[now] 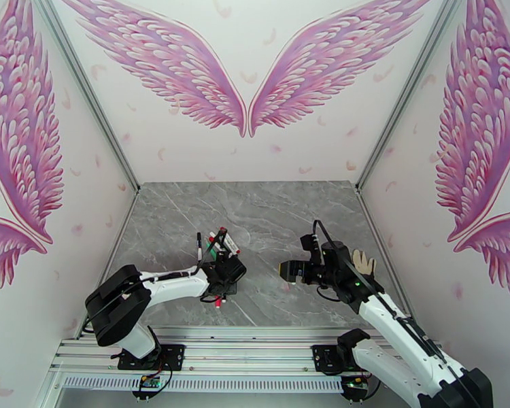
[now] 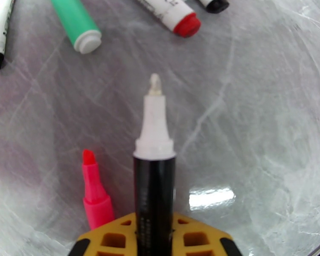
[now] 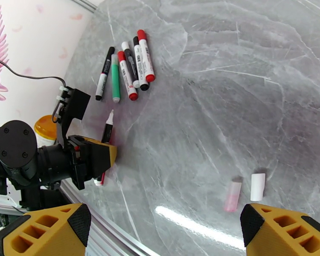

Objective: Open the pen caps

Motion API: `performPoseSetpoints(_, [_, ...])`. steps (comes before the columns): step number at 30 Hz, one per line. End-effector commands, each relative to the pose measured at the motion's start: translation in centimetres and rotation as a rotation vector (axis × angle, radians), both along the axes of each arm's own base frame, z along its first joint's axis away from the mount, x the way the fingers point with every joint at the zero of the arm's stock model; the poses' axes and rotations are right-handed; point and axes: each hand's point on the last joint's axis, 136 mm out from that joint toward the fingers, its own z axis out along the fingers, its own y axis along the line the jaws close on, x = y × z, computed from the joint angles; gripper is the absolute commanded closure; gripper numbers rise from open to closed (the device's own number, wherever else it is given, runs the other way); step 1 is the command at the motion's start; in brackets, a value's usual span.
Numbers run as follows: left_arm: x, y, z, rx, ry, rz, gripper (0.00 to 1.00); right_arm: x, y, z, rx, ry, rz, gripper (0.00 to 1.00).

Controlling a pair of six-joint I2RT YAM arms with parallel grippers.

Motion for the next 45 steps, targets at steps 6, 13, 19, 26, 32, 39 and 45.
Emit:
performPoseSetpoints(6, [0.6, 0.4, 0.7, 0.065, -0.02, 0.007, 0.72, -0.4, 0.2, -0.9, -0.011, 0.018, 0.024, 0.01])
performPoseSetpoints(13, [0.7, 0.8, 1.1, 0.093, -0.027, 0.003, 0.69, -0.4, 0.2, -0.9, -0.013, 0.019, 0.021, 0.01])
performPoseSetpoints(19, [0.9, 1.3, 2.1, 0.128, -0.045, -0.002, 0.69, -0.4, 0.2, -0.9, -0.016, 0.015, 0.02, 0.01])
performPoseSetpoints(26, [0.7, 2.2, 3.6, 0.134, -0.059, 0.015, 0.59, -0.3, 0.2, -1.0, -0.016, 0.019, 0.019, 0.01])
performPoseSetpoints(32, [0.2, 1.9, 2.7, 0.099, -0.024, 0.033, 0.4, -0.4, 0.1, -1.1, -0.019, 0.023, 0.019, 0.01])
performPoseSetpoints(39, [0.1, 1.3, 0.9, 0.106, 0.021, 0.033, 0.43, -0.4, 0.1, -1.0, -0.022, 0.02, 0.016, 0.01])
performPoseSetpoints(45, [0.0, 1.7, -0.1, 0.125, 0.037, 0.042, 0.48, -0.4, 0.0, -1.1, -0.024, 0.021, 0.015, 0.01])
